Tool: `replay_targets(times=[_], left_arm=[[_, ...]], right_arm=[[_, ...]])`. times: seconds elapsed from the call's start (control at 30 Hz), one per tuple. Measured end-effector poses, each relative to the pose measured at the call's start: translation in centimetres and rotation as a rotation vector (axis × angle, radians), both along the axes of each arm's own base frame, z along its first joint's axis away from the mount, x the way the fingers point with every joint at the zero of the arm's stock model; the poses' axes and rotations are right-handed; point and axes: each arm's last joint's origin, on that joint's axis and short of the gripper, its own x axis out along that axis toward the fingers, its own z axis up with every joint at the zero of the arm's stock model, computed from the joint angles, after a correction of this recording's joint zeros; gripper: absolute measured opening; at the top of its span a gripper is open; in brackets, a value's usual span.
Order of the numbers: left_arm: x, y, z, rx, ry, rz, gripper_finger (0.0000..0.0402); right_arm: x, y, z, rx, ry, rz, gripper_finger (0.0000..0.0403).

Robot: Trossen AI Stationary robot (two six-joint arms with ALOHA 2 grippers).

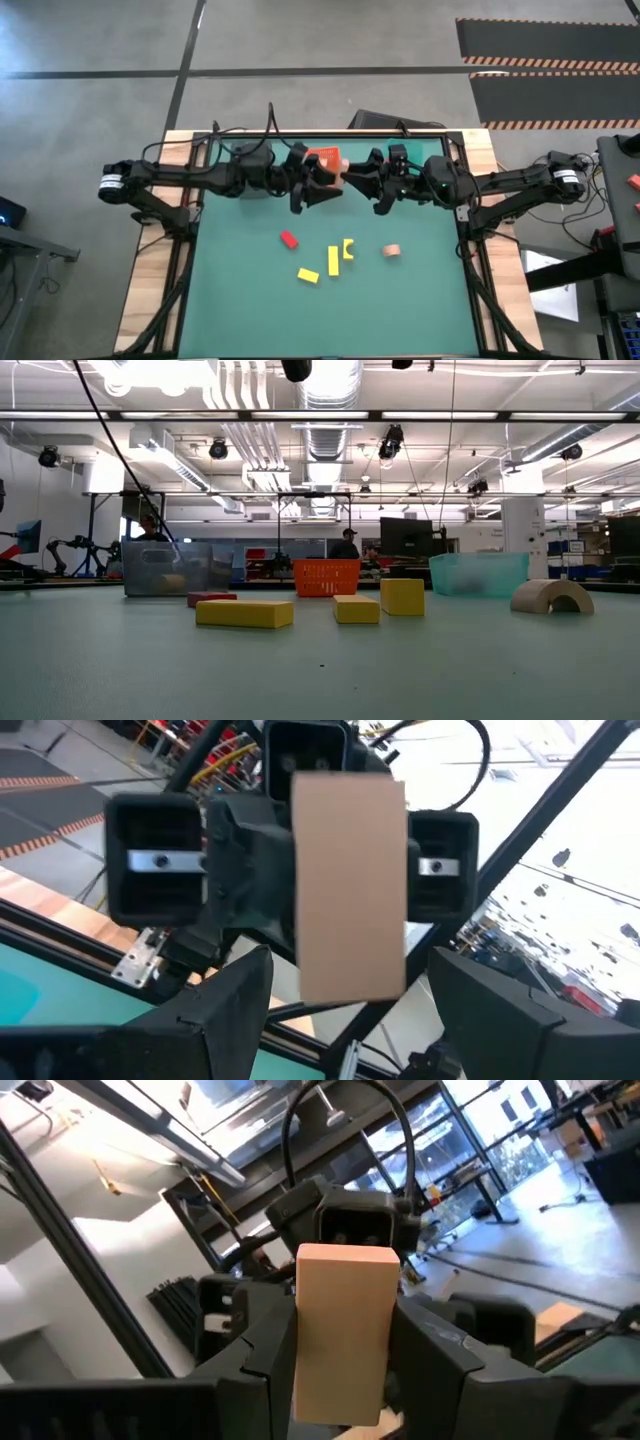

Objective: Sort & place blocks by color
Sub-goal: Put the brown block into the orange bin

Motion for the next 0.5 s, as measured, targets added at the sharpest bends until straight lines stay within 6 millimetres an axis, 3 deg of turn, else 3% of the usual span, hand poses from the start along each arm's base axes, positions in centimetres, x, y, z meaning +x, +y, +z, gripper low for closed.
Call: replay_targets(times=[0.3,0.5], left_arm=[[-0.01,0.44,-0.04,0.000,0.003,0.017,0.0250],[0.05,0.45,-0.41,0.003,0.040,0.018,0.0212]], right_arm=[[0.12,0.01,-0.55,0.038,0.057,0.010,0.0121],[0.10,0.01,-0.54,0.037,0.057,0.008,0.0123]])
